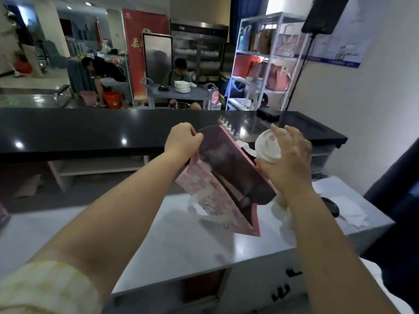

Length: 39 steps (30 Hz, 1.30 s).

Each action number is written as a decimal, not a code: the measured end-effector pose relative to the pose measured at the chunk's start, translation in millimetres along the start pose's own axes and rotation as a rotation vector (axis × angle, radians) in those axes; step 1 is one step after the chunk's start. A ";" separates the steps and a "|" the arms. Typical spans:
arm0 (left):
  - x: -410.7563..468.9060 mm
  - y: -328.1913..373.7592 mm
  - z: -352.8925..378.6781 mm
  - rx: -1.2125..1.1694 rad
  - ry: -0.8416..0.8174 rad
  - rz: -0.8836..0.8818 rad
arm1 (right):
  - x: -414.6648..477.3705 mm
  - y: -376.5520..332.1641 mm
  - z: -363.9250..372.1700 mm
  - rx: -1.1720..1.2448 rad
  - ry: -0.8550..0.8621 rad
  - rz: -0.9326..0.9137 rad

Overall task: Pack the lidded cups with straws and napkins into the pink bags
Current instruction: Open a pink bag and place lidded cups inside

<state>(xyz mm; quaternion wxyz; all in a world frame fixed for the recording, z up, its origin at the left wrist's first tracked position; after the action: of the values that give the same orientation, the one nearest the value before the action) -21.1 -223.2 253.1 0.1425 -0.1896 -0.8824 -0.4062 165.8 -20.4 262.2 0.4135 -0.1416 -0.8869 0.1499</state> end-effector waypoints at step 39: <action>33.8 -56.1 158.7 0.539 -0.562 0.558 | 51.5 85.8 230.1 0.269 -0.484 0.053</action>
<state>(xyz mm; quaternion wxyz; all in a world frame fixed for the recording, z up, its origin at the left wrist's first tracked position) -91.9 -126.9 129.7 0.0461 -0.4780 -0.8762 -0.0421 -33.6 43.2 123.9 0.2005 -0.0686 -0.9281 0.3063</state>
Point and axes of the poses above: each hand's wrist, its own x-axis towards the middle knuckle, its own z-axis out of the palm, y = z × x, the point moved 5 cm from there along x, towards the middle knuckle
